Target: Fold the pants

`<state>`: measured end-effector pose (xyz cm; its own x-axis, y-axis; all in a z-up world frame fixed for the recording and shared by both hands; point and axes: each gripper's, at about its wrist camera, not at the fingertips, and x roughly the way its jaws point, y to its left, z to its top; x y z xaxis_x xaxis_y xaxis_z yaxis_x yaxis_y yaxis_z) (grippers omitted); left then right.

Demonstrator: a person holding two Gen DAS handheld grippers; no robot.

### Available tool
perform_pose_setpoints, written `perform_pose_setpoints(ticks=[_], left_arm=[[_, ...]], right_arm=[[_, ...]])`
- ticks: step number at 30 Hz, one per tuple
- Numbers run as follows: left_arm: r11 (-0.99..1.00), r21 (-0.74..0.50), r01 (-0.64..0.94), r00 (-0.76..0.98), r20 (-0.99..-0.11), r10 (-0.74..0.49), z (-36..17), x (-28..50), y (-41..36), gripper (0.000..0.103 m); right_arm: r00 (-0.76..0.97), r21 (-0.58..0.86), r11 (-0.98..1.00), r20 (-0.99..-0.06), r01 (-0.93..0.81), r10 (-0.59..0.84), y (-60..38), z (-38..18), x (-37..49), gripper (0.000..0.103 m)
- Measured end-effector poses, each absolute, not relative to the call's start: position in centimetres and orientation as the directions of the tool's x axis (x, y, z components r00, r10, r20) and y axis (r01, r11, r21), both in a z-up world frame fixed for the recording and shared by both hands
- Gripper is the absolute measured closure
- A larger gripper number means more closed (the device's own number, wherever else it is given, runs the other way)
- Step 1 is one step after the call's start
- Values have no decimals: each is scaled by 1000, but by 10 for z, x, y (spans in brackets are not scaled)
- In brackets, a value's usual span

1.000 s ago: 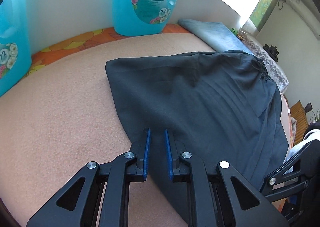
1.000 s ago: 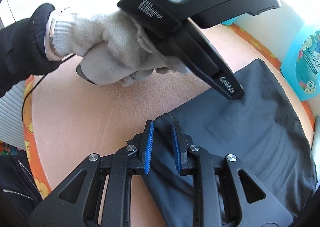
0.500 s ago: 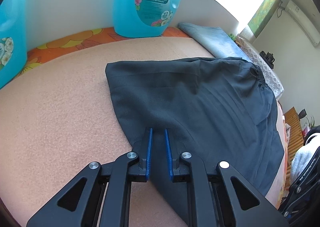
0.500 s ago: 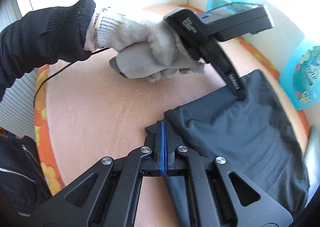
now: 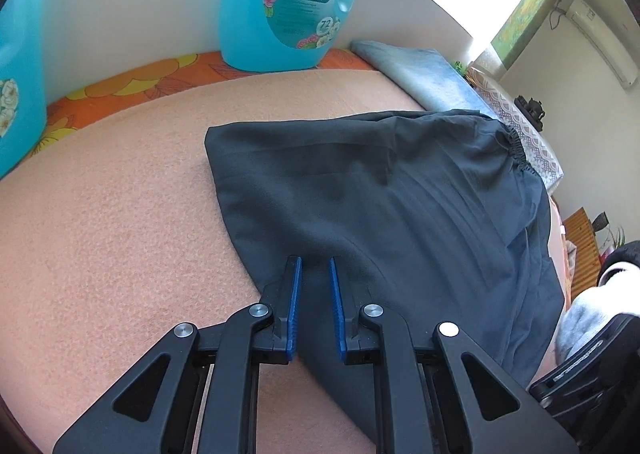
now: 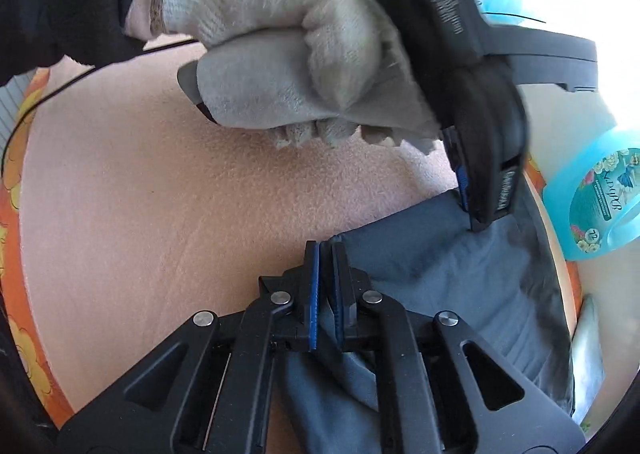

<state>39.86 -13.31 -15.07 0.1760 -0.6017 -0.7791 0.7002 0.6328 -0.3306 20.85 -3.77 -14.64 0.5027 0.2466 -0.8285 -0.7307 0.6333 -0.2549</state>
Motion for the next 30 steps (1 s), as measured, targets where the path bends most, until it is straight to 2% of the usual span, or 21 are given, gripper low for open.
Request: perform_pose_setpoints(ticks=[3, 6, 9, 11, 13, 14, 15, 16, 19, 20, 22, 26, 30], left_arm=[[634, -369, 680, 172, -760, -627, -154, 403, -128, 91], [638, -406, 655, 170, -743, -647, -157, 409, -124, 95], [660, -382, 647, 202, -750, -630, -155, 407, -123, 95], [689, -335, 643, 244, -763, -598, -152, 402, -121, 95], [725, -327, 606, 287, -760, -583, -146, 398, -110, 84], [743, -335, 579, 308, -754, -580, -142, 394, -103, 72], [753, -355, 554, 317, -746, -585, -139, 389, -95, 64], [759, -362, 541, 325, -742, -586, -137, 381, -89, 63], [792, -302, 530, 390, -743, -544, -126, 350, -80, 63], [805, -283, 521, 410, -745, -526, -124, 340, -78, 63], [815, -256, 519, 431, -745, -509, -119, 322, -78, 62], [822, -155, 549, 468, -757, -456, -112, 295, -90, 62], [812, -133, 568, 473, -755, -454, -108, 283, -99, 62]], right_arm=[[489, -157, 688, -812, -708, 319, -52, -124, 214, 99], [443, -129, 678, -840, -724, 313, -42, -143, 213, 99], [302, 55, 622, -839, -781, 453, -44, -138, 205, 99], [346, 12, 609, -814, -793, 466, -49, -122, 195, 99], [384, 17, 646, -792, -763, 474, -63, -106, 199, 99], [398, 35, 671, -782, -740, 480, -74, -98, 205, 99], [414, 50, 693, -771, -719, 485, -76, -91, 218, 99], [433, 61, 717, -761, -694, 483, -82, -82, 224, 98], [479, 103, 785, -741, -611, 471, -106, -73, 248, 76], [490, 110, 799, -738, -591, 464, -110, -73, 256, 65], [521, 91, 839, -746, -537, 415, -112, -72, 272, 62], [505, 146, 897, -784, -417, 362, -114, -84, 315, 62], [470, 210, 924, -812, -318, 346, -120, -95, 343, 60]])
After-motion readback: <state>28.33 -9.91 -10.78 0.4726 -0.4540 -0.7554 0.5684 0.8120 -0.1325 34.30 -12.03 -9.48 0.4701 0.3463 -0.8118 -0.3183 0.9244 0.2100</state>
